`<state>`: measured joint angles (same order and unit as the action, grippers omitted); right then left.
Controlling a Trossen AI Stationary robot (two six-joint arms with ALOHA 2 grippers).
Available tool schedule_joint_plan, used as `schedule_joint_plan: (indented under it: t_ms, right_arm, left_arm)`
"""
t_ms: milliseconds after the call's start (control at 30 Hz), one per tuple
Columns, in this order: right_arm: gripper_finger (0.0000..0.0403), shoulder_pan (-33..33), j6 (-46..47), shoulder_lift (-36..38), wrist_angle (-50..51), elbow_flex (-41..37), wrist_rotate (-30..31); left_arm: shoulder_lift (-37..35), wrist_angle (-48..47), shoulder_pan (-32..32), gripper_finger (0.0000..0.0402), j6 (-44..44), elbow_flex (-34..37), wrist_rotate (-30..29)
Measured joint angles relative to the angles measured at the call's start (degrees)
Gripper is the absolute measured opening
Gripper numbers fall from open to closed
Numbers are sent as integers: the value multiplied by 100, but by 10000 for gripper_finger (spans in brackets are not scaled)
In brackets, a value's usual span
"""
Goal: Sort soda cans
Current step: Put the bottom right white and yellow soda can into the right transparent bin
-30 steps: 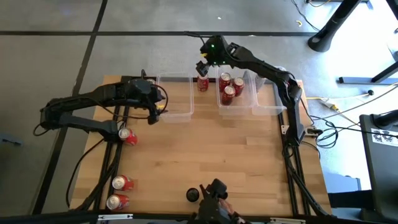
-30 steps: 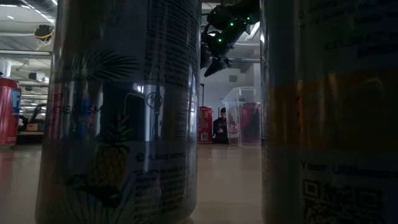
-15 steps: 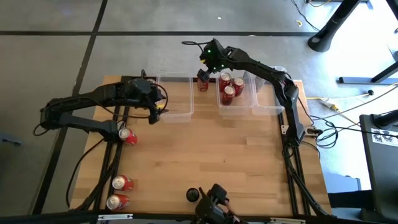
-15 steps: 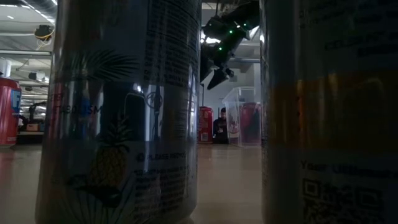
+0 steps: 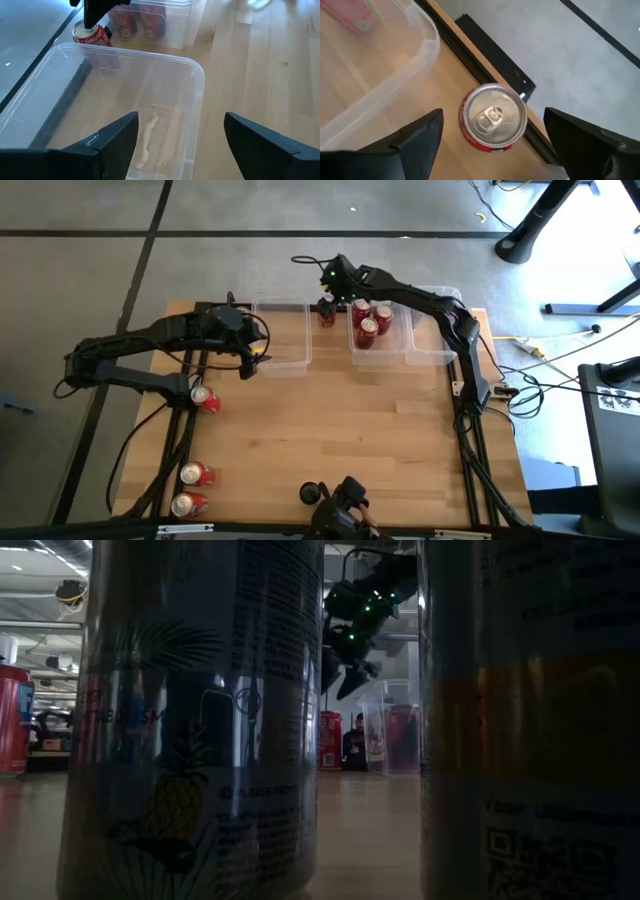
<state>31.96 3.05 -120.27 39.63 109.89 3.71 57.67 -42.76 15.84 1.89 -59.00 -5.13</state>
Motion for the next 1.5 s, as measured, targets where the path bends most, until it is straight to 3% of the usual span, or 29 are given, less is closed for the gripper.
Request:
schedule_joint_plan:
  t_ms: [333, 600, 833, 1233, 1500]
  right_arm:
    - [342, -11, -170, 8, -169, -170, 323]
    - [342, -497, -520, 793, 1081, 277, 288]
    - [342, -1398, -635, 1509, 2228, 177, 179]
    - [342, -3237, 109, 2625, 1986, -1746, 321]
    - [342, -4505, 800, 3257, 952, -3045, 263]
  left_arm:
    - [2, 17, 0, 282, 0, 0, -1]
    - [2, 11, -3, 282, -51, 0, 0]
    - [2, 65, -228, 282, -153, 0, 0]
    - [171, 566, -1452, 282, -973, 28, 0]
    - [616, 605, -2130, 282, -1555, 31, 2]
